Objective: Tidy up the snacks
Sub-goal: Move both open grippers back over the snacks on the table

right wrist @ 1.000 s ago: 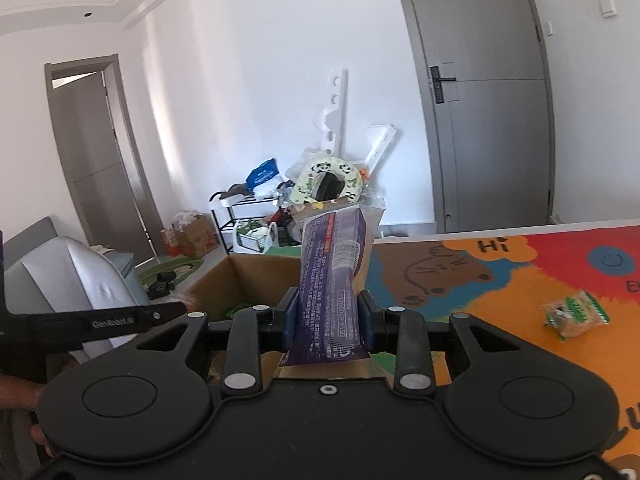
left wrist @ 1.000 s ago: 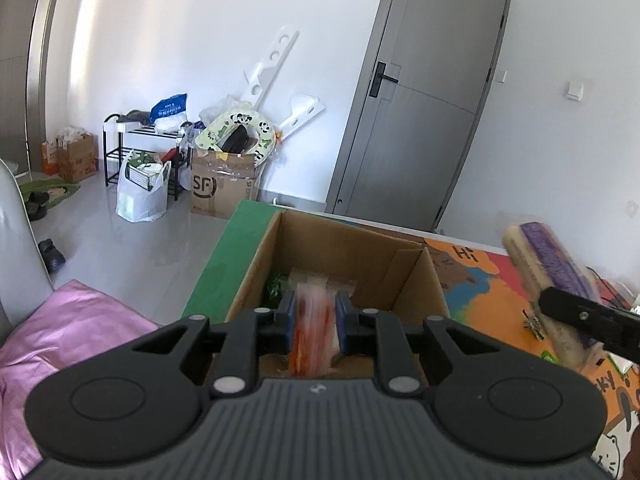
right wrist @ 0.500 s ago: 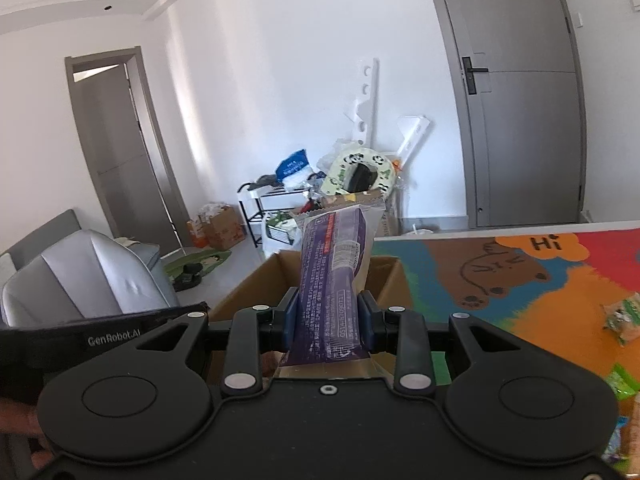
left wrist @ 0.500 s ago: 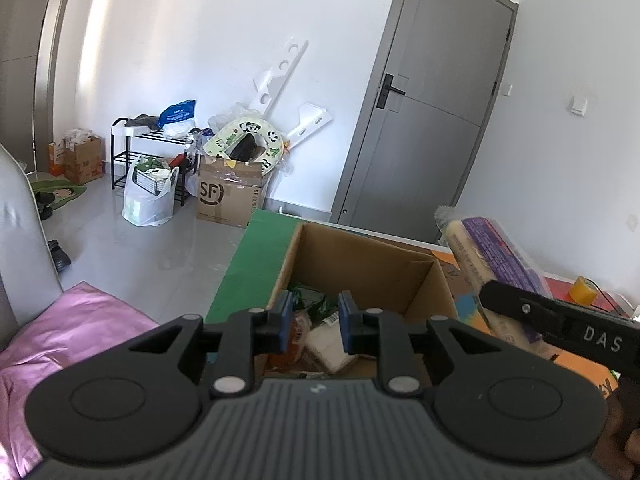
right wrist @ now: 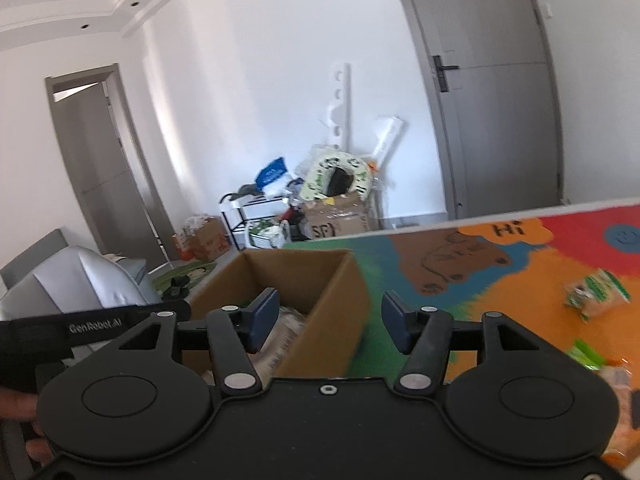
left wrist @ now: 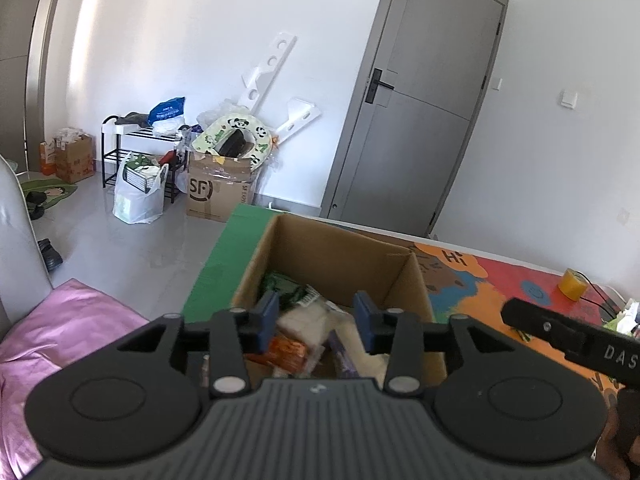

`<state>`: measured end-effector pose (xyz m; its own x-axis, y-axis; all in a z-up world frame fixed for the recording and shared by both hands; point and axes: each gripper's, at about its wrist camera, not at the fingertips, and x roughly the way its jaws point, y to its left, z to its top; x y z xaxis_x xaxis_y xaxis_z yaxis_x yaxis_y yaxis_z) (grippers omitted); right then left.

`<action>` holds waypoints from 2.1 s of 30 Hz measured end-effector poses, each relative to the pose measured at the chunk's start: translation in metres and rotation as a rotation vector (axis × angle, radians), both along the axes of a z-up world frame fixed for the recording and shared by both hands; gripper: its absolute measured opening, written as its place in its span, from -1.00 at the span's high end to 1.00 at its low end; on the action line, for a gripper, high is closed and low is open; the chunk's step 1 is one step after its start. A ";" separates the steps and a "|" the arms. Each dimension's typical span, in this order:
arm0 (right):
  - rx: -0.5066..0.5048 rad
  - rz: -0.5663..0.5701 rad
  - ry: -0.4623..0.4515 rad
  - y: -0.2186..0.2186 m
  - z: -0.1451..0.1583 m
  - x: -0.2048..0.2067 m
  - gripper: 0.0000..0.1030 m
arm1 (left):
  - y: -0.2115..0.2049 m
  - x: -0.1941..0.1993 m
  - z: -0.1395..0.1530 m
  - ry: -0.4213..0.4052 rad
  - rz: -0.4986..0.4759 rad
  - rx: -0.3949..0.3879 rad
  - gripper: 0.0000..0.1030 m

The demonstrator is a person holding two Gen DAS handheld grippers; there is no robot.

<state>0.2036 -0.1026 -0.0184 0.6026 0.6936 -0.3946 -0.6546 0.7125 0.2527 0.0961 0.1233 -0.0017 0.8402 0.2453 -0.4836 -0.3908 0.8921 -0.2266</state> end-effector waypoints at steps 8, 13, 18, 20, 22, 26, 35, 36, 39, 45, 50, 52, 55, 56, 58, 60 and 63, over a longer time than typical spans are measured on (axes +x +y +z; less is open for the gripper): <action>-0.003 -0.067 0.025 -0.037 -0.008 -0.004 -0.33 | -0.022 0.007 -0.001 0.005 -0.052 0.002 -0.19; 0.003 -0.109 0.031 -0.057 -0.012 -0.005 -0.50 | -0.038 0.010 0.000 -0.004 -0.080 0.019 -0.43; 0.003 -0.149 0.043 -0.074 -0.017 -0.005 -0.63 | -0.053 0.018 -0.002 0.008 -0.108 0.019 -0.47; 0.005 -0.165 0.046 -0.081 -0.019 -0.005 -0.69 | -0.057 0.019 -0.003 0.010 -0.120 0.022 -0.48; 0.006 -0.181 0.050 -0.087 -0.021 -0.005 -0.74 | -0.063 0.021 -0.003 0.012 -0.128 0.023 -0.49; 0.008 -0.209 0.060 -0.101 -0.026 -0.004 -0.77 | -0.072 0.026 -0.005 0.014 -0.148 0.024 -0.51; 0.013 -0.273 0.083 -0.132 -0.035 -0.005 -0.77 | -0.096 0.036 -0.008 0.021 -0.208 0.028 -0.51; 0.013 -0.279 0.085 -0.135 -0.036 -0.005 -0.77 | -0.099 0.037 -0.009 0.022 -0.217 0.030 -0.51; 0.013 -0.301 0.092 -0.144 -0.039 -0.005 -0.77 | -0.108 0.041 -0.009 0.025 -0.240 0.039 -0.51; 0.016 -0.332 0.108 -0.160 -0.045 -0.006 -0.77 | -0.124 0.045 -0.014 0.028 -0.277 0.046 -0.51; 0.019 -0.341 0.123 -0.168 -0.051 -0.005 -0.77 | -0.135 0.050 -0.018 0.033 -0.290 0.058 -0.50; 0.018 -0.340 0.132 -0.170 -0.054 -0.003 -0.76 | -0.138 0.053 -0.021 0.040 -0.301 0.061 -0.47; 0.013 -0.334 0.143 -0.169 -0.058 0.001 -0.75 | -0.142 0.056 -0.025 0.050 -0.313 0.062 -0.44; 0.012 -0.331 0.145 -0.168 -0.060 0.002 -0.73 | -0.144 0.058 -0.027 0.053 -0.319 0.063 -0.43; 0.008 -0.333 0.151 -0.166 -0.062 0.006 -0.67 | -0.147 0.061 -0.029 0.060 -0.330 0.064 -0.40; 0.004 -0.335 0.162 -0.165 -0.065 0.010 -0.56 | -0.149 0.065 -0.033 0.066 -0.338 0.065 -0.35; 0.000 -0.335 0.181 -0.163 -0.071 0.017 -0.44 | -0.152 0.073 -0.040 0.085 -0.341 0.064 -0.29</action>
<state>0.2211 -0.2655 -0.0890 0.7166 0.4697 -0.5157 -0.3301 0.8796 0.3426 0.1692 -0.0284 -0.0415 0.8367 -0.0100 -0.5476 -0.0832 0.9859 -0.1452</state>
